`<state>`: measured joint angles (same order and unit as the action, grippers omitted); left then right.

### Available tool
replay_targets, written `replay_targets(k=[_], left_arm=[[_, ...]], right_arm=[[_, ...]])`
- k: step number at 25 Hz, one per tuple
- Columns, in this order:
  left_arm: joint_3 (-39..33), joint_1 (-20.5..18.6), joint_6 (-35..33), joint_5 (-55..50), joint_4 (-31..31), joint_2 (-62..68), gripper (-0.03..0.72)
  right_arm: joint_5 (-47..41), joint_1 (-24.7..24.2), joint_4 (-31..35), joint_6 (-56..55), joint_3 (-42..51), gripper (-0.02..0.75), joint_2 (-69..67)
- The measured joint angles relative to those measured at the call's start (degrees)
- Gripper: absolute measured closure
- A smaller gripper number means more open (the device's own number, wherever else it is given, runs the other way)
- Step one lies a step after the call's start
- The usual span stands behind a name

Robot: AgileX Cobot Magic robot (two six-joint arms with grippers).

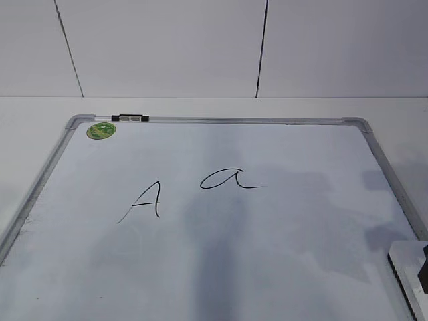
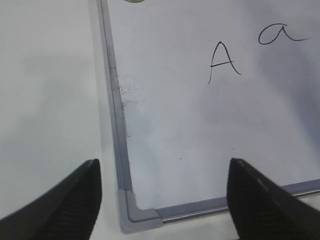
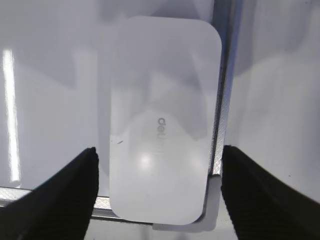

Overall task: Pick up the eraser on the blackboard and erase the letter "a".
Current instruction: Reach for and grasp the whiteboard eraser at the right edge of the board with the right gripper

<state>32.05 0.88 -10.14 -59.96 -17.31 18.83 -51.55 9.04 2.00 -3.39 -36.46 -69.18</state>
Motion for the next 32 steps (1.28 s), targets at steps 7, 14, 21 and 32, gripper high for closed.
replay_targets(k=[7,14,21,32], left_arm=[[0.00,0.00,0.00,4.55,-1.51,7.47,0.105],[0.00,0.00,0.00,6.86,-2.12,12.86,0.105],[0.00,0.00,0.00,8.02,-2.25,15.49,0.105],[0.00,0.00,0.00,9.56,-2.34,15.72,0.104]], right_arm=[[0.22,0.00,0.00,0.00,0.00,0.063,0.00],[0.31,0.00,1.71,-0.09,0.00,0.059,-2.23],[1.25,0.00,1.49,-0.65,0.00,0.059,-4.60],[3.75,0.00,0.90,-1.02,0.00,0.059,-9.34]])
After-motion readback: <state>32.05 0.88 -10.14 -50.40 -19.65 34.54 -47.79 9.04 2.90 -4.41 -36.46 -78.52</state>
